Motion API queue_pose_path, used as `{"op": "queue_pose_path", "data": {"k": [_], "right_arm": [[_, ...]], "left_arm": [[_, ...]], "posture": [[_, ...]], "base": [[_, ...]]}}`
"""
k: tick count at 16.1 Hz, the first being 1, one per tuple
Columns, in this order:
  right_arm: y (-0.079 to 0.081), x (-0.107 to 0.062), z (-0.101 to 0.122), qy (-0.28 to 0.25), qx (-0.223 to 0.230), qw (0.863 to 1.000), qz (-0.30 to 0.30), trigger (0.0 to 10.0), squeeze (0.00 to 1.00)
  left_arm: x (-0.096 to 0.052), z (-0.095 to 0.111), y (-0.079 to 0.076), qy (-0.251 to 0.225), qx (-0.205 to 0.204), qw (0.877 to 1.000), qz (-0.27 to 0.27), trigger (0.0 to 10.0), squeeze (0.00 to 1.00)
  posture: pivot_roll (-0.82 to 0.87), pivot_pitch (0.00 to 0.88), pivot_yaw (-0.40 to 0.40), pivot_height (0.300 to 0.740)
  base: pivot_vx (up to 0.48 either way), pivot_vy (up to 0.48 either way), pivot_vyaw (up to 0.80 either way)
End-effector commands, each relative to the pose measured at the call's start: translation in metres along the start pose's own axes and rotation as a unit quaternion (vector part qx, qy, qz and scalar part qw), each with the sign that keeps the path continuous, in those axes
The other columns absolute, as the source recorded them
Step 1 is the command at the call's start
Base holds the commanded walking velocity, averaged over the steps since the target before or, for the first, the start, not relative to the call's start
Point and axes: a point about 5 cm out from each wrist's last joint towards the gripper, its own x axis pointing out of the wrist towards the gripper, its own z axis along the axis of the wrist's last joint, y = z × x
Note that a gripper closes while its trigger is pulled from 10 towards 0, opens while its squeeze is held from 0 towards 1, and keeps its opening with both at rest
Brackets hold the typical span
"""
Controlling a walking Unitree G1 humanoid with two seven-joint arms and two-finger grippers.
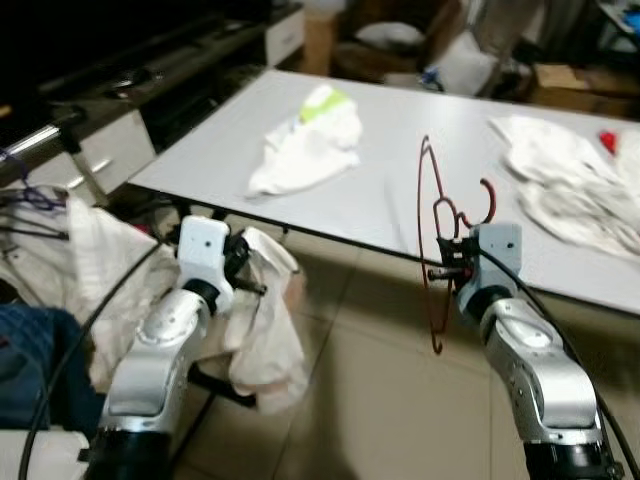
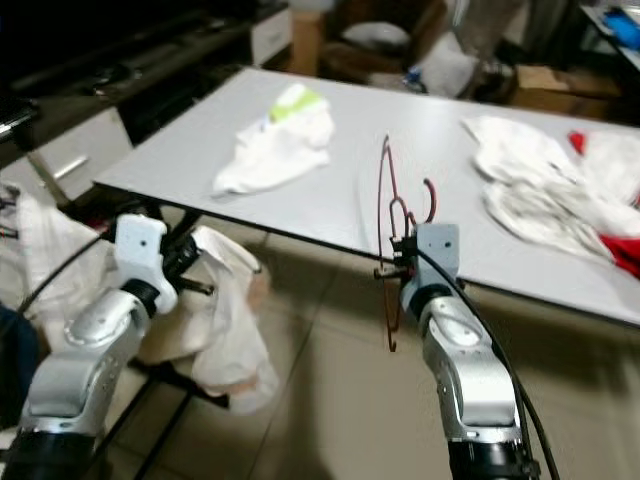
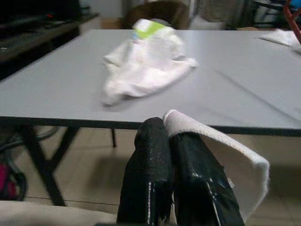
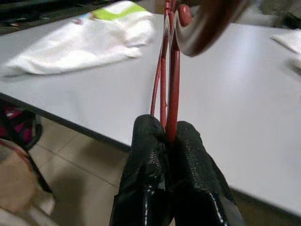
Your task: Hang hanger
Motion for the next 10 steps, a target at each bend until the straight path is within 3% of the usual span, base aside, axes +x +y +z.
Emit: {"op": "queue_pose_path", "data": {"k": [1, 5, 10], "right_arm": [[0.009, 0.002, 0.002, -0.008, 0.005, 1.000, 0.018, 10.0, 0.00], [0.007, 0.002, 0.008, -0.015, -0.001, 1.000, 0.027, 10.0, 0.00], [0.006, 0.001, 0.013, -0.021, -0.008, 0.999, 0.046, 10.0, 0.00]], "left_arm": [[-0.001, 0.008, 0.007, -0.016, 0.008, 1.000, 0.011, 10.0, 0.00], [0.005, 0.016, 0.006, -0.029, 0.012, 1.000, -0.001, 10.0, 0.00], [0.010, 0.023, 0.004, -0.040, 0.010, 0.999, -0.009, 10.0, 0.00]], "posture": [[-0.03, 0.000, 0.013, 0.740], [-0.04, 0.000, 0.016, 0.740], [-0.05, 0.000, 0.013, 0.740]], "base": [[0.364, 0.000, 0.00], [0.365, 0.000, 0.00], [0.365, 0.000, -0.73]]}}
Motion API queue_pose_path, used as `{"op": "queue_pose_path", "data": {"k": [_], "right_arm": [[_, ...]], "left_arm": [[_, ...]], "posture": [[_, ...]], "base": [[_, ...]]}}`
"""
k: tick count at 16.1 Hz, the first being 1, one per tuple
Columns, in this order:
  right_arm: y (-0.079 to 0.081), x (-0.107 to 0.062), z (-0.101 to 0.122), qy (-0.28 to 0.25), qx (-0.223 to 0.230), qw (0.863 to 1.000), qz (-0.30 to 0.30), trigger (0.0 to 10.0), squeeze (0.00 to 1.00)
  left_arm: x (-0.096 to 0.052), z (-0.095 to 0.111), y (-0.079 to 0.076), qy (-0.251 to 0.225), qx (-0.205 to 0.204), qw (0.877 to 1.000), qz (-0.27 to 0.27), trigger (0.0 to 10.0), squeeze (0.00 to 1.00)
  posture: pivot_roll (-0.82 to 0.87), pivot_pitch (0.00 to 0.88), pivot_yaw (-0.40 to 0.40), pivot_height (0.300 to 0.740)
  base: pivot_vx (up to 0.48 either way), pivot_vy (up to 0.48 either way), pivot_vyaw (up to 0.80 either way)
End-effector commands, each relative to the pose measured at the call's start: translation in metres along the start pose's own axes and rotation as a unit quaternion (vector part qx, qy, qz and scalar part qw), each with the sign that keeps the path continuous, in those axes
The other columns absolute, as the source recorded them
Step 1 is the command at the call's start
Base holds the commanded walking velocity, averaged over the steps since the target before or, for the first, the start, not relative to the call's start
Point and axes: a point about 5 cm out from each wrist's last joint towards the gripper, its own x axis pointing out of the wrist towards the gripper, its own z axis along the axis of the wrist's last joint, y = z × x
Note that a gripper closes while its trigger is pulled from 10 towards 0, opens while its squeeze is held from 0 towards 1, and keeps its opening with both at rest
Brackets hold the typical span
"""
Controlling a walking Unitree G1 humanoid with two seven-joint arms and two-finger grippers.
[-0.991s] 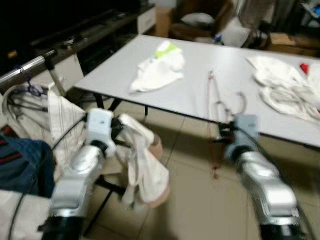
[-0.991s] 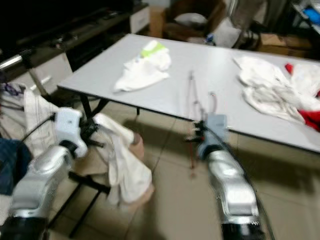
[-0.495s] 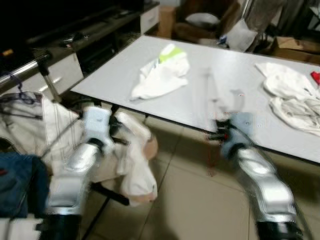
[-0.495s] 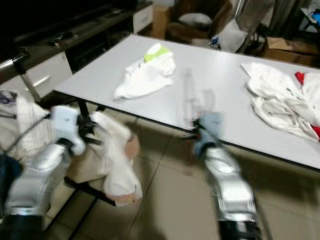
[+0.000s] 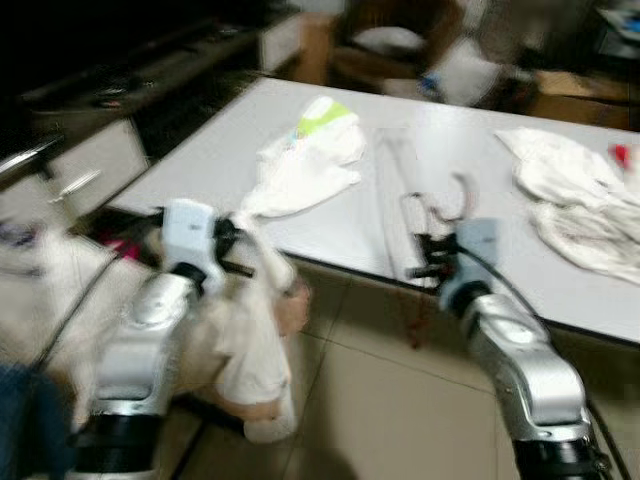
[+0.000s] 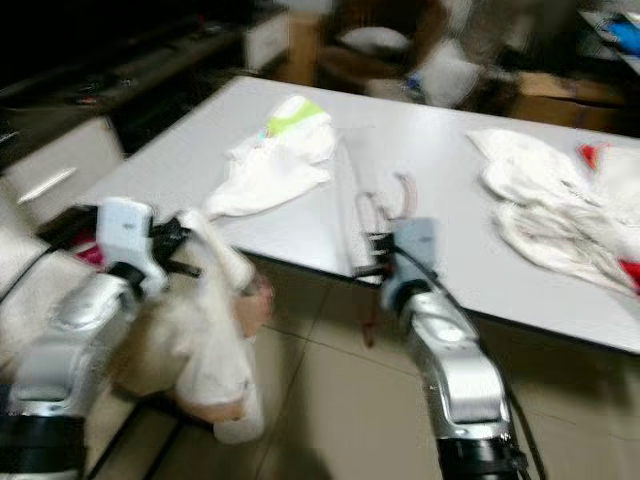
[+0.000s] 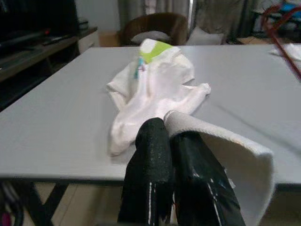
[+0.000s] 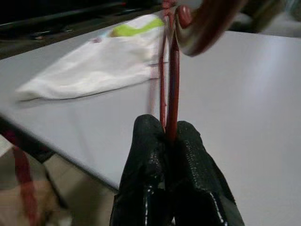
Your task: Hang hanger
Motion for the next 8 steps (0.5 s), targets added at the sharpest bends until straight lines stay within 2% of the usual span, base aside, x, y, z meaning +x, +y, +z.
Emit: {"op": "queue_pose_path", "data": {"k": [1, 3, 5, 6, 8], "right_arm": [[-0.012, -0.002, 0.008, -0.010, -0.004, 1.000, -0.015, 10.0, 0.00], [-0.015, -0.003, 0.018, -0.020, -0.021, 0.999, 0.021, 10.0, 0.00], [-0.018, -0.014, 0.028, -0.020, -0.082, 0.991, 0.106, 10.0, 0.00], [-0.020, -0.018, 0.029, -0.016, -0.095, 0.987, 0.125, 10.0, 0.00], [-0.035, -0.040, 0.034, 0.004, -0.151, 0.971, 0.184, 10.0, 0.00]], "left_arm": [[0.007, 0.013, -0.009, -0.026, 0.004, 0.999, -0.020, 10.0, 0.00], [0.011, 0.026, -0.006, -0.043, 0.012, 0.999, -0.027, 10.0, 0.00], [0.018, 0.042, -0.003, -0.061, 0.023, 0.997, -0.046, 10.0, 0.00], [0.020, 0.046, -0.003, -0.066, 0.023, 0.996, -0.051, 10.0, 0.00], [0.033, 0.067, -0.010, -0.090, 0.016, 0.991, -0.093, 10.0, 0.00]], "posture": [[-0.05, 0.000, 0.009, 0.740], [-0.05, 0.000, 0.009, 0.740], [-0.05, 0.000, 0.010, 0.740], [-0.05, 0.000, 0.010, 0.740], [-0.05, 0.000, 0.009, 0.740]], "base": [[0.360, 0.000, 0.00], [0.362, 0.000, 0.00], [0.358, 0.000, 0.00], [0.360, 0.000, 0.00], [0.358, 0.000, 0.00]]}}
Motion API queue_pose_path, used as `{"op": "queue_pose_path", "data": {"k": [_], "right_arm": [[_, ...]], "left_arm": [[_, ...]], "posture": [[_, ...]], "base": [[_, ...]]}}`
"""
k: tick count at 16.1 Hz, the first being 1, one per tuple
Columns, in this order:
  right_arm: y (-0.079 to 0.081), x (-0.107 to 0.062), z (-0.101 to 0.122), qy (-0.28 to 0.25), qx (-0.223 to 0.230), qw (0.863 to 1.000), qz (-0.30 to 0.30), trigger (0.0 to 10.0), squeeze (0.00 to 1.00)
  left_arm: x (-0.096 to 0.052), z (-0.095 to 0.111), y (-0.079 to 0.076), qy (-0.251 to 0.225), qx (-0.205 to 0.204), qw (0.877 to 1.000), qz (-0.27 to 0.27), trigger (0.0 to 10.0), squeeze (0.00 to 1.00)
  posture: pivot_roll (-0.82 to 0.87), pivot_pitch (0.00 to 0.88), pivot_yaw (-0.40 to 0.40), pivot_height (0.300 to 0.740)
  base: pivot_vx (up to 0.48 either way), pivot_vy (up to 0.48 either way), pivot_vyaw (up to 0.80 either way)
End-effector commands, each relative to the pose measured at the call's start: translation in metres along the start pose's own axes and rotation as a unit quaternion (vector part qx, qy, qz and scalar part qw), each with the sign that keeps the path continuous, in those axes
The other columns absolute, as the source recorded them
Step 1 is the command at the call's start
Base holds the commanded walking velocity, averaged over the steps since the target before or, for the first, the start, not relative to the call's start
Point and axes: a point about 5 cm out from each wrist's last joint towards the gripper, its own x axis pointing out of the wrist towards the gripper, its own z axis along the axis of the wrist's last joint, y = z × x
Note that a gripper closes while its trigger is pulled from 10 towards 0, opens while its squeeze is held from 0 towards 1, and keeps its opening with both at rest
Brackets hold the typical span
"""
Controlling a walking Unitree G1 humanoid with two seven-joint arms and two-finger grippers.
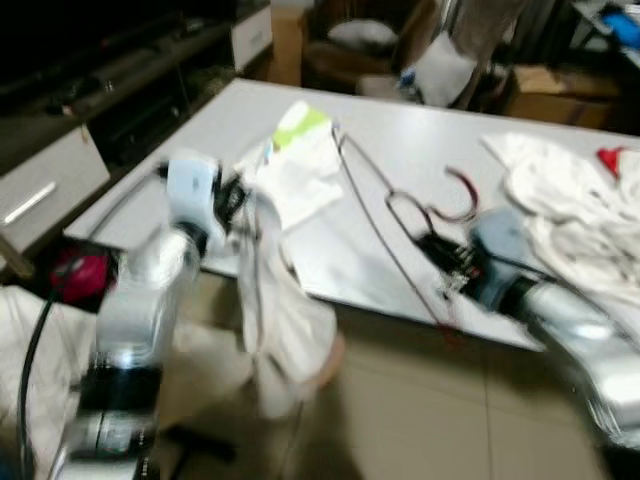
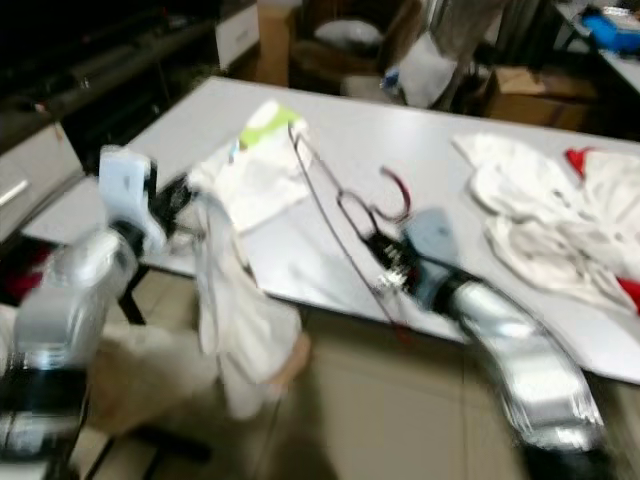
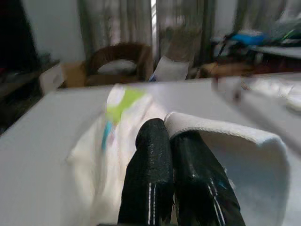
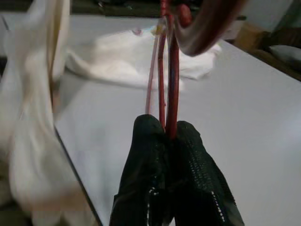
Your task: Hang hanger
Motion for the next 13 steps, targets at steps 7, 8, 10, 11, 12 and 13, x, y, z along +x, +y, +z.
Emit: {"op": "queue_pose_path", "data": {"k": [7, 8, 10, 11, 12, 13], "right_arm": [[-0.007, -0.082, 0.026, 0.074, -0.082, 0.982, 0.154, 10.0, 0.00], [-0.008, -0.091, 0.031, 0.081, -0.091, 0.979, 0.165, 10.0, 0.00], [-0.008, -0.101, 0.038, 0.092, -0.103, 0.974, 0.182, 10.0, 0.00], [-0.009, -0.108, 0.043, 0.097, -0.109, 0.971, 0.189, 10.0, 0.00], [-0.011, -0.112, 0.048, 0.097, -0.114, 0.971, 0.188, 10.0, 0.00], [-0.014, -0.115, 0.053, 0.095, -0.118, 0.970, 0.188, 10.0, 0.00]], "left_arm": [[0.051, 0.032, -0.005, 0.000, 0.062, 0.994, -0.091, 10.0, 0.00], [0.058, 0.033, -0.004, 0.005, 0.068, 0.993, -0.091, 10.0, 0.00], [0.066, 0.034, -0.003, 0.013, 0.082, 0.992, -0.093, 10.0, 0.00], [0.071, 0.035, -0.001, 0.020, 0.091, 0.992, -0.089, 10.0, 0.00], [0.073, 0.033, 0.002, 0.027, 0.102, 0.991, -0.082, 10.0, 0.00], [0.075, 0.030, 0.007, 0.041, 0.129, 0.988, -0.069, 10.0, 0.00]], "posture": [[-0.09, 0.000, 0.058, 0.740], [-0.09, 0.000, 0.062, 0.740], [-0.10, 0.000, 0.066, 0.740], [-0.11, 0.000, 0.066, 0.740], [-0.11, 0.000, 0.065, 0.740], [-0.11, 0.000, 0.065, 0.740]], "base": [[0.324, 0.000, 0.00], [0.300, 0.000, 0.00], [0.300, 0.000, 0.00], [0.304, 0.000, 0.00], [0.300, 0.000, 0.00], [0.285, 0.000, 0.00]]}}
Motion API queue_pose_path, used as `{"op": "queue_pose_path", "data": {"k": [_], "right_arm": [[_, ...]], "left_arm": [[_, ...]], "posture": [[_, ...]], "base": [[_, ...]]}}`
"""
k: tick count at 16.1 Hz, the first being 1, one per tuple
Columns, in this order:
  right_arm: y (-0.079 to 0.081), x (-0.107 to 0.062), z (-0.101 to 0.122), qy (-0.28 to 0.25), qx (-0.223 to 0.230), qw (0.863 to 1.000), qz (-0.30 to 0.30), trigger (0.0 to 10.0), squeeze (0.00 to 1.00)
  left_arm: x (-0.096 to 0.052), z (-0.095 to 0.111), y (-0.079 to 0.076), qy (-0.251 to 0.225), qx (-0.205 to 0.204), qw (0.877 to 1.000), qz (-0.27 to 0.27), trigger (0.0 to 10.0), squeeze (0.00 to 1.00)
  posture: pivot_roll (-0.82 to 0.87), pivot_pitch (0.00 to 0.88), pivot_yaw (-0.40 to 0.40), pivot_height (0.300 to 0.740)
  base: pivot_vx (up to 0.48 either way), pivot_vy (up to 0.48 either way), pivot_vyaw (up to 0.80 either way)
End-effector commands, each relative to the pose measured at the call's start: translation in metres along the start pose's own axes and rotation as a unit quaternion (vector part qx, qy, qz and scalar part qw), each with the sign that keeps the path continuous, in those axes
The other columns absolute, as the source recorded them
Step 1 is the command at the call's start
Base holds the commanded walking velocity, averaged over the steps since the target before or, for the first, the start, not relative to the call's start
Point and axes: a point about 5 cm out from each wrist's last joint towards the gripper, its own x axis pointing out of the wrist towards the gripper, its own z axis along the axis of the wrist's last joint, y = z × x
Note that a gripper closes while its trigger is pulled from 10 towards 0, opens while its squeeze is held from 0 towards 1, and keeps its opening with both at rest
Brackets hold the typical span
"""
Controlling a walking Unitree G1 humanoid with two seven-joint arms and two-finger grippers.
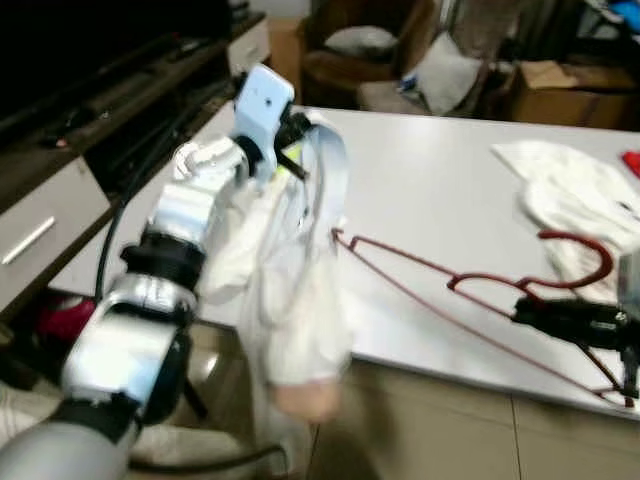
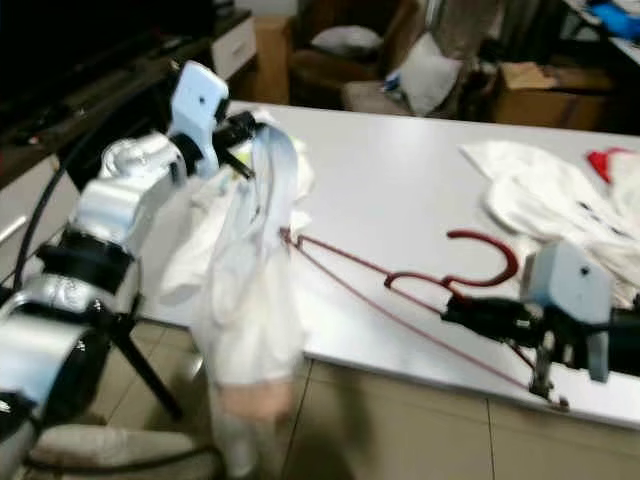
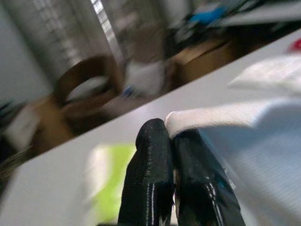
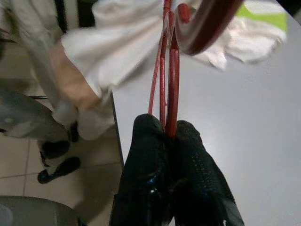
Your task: Hang hanger
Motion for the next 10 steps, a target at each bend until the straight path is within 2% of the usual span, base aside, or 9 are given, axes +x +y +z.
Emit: {"op": "queue_pose_path", "data": {"k": [1, 5, 6, 8, 10], "right_arm": [[-0.001, -0.007, 0.010, -0.006, -0.019, 1.000, 0.003, 10.0, 0.00], [-0.010, -0.014, 0.015, -0.003, -0.033, 0.999, 0.001, 10.0, 0.00], [-0.014, -0.017, 0.017, -0.006, -0.037, 0.999, -0.008, 10.0, 0.00], [-0.021, -0.025, 0.020, -0.016, -0.037, 0.999, -0.029, 10.0, 0.00], [-0.023, -0.029, 0.019, -0.025, -0.030, 0.999, -0.023, 10.0, 0.00]], "left_arm": [[0.000, -0.007, 0.005, 0.025, 0.027, 0.999, 0.018, 10.0, 0.00], [0.003, -0.004, 0.018, 0.030, 0.024, 0.998, 0.047, 10.0, 0.00], [0.003, -0.005, 0.020, 0.031, 0.011, 0.998, 0.054, 10.0, 0.00], [0.002, -0.011, 0.023, 0.037, -0.021, 0.996, 0.073, 10.0, 0.00], [-0.001, -0.020, 0.027, 0.062, -0.028, 0.993, 0.092, 10.0, 0.00]], "posture": [[-0.11, 0.000, 0.056, 0.740], [-0.10, 0.000, 0.038, 0.740], [-0.10, 0.000, 0.038, 0.740], [-0.10, 0.000, 0.040, 0.740], [-0.10, 0.000, 0.039, 0.740]], "base": [[0.285, 0.000, 0.00], [0.277, 0.000, 0.00], [0.259, 0.000, 0.00], [0.000, 0.000, 0.00], [0.000, 0.000, 0.00]]}}
